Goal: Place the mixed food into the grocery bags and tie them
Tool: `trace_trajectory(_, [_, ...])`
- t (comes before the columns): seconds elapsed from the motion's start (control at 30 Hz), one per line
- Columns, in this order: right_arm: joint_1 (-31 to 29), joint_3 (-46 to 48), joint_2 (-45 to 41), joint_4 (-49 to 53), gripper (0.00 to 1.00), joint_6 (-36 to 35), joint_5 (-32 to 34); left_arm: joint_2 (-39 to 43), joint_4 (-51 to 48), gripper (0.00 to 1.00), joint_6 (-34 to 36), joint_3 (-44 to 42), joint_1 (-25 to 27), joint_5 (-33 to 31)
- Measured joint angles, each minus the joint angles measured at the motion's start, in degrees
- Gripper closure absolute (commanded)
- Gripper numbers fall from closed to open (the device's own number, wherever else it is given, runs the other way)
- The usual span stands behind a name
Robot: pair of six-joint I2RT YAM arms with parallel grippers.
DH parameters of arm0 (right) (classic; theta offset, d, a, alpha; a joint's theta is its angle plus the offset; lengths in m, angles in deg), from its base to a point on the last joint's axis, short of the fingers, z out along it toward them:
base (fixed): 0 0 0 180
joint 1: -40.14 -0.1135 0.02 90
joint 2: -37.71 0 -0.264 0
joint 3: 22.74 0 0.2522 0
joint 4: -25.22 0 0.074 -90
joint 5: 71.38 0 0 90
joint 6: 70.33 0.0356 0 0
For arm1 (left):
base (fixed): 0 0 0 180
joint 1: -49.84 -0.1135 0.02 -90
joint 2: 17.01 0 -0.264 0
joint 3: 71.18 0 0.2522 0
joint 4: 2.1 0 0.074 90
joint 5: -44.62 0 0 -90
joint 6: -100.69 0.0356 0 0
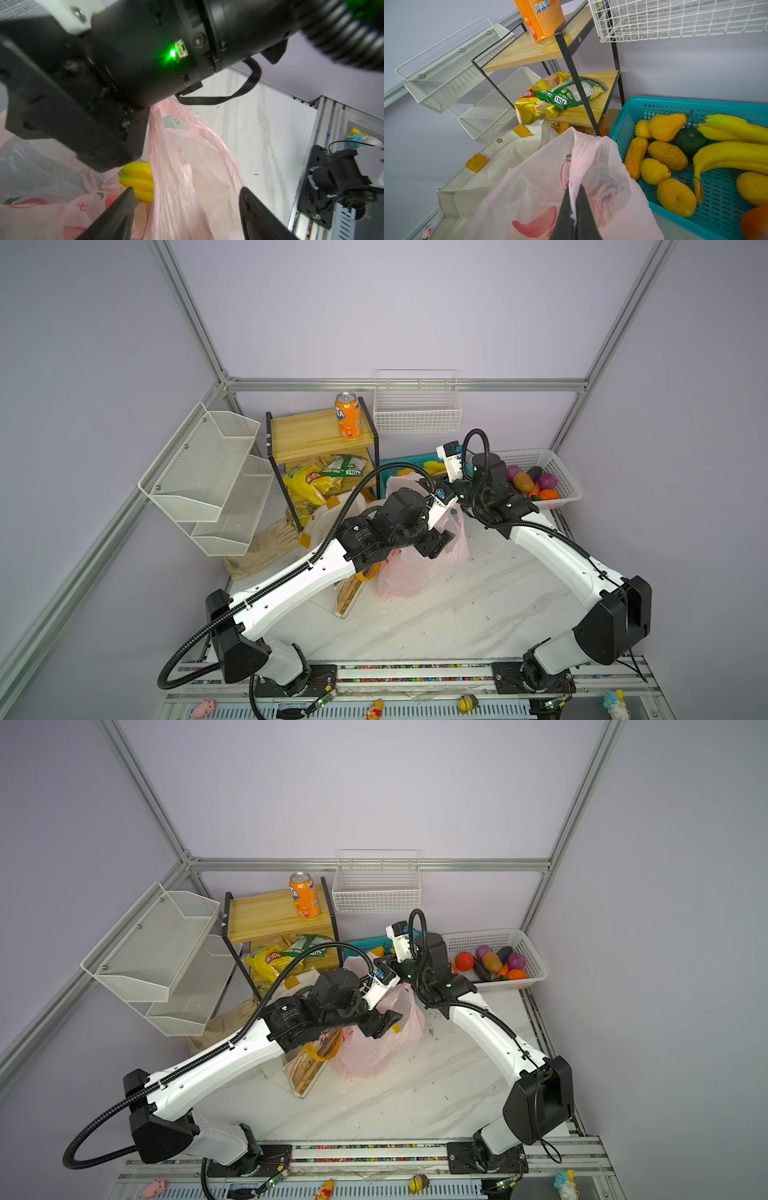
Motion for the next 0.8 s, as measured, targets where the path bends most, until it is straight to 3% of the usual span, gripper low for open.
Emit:
trace_trajectory(0.17, [0.0, -0.17, 0.0, 0.04, 1.0, 0.0, 0.13, -2.99, 1.14, 0.44, 2.91, 0.04, 1.86, -7.21])
trace_trajectory(0.37, [0.0, -0.17, 0.0, 0.46, 1.0, -0.11, 1.18, -2.8, 4.66, 0.8, 4.48, -0.07, 2.34, -12.26])
trace_trajectory(0.5, [0.17, -0.17, -0.02, 0.94, 1.0, -0.33, 2.27, 0.61, 8.57, 0.97, 4.46, -2.05, 2.27, -13.92])
trace_trajectory(0.67, [1.46, 0.0, -0.74, 1.95, 1.0, -0.76, 3.63, 8.11, 12.09, 1.0, 3.76, -7.87, 1.66, -14.73])
trace_trajectory(0.8, [3.91, 1.64, -4.68, 3.8, 1.0, -1.22, 6.21, 12.0, 15.21, 1.0, 1.2, -11.3, -1.44, -11.61])
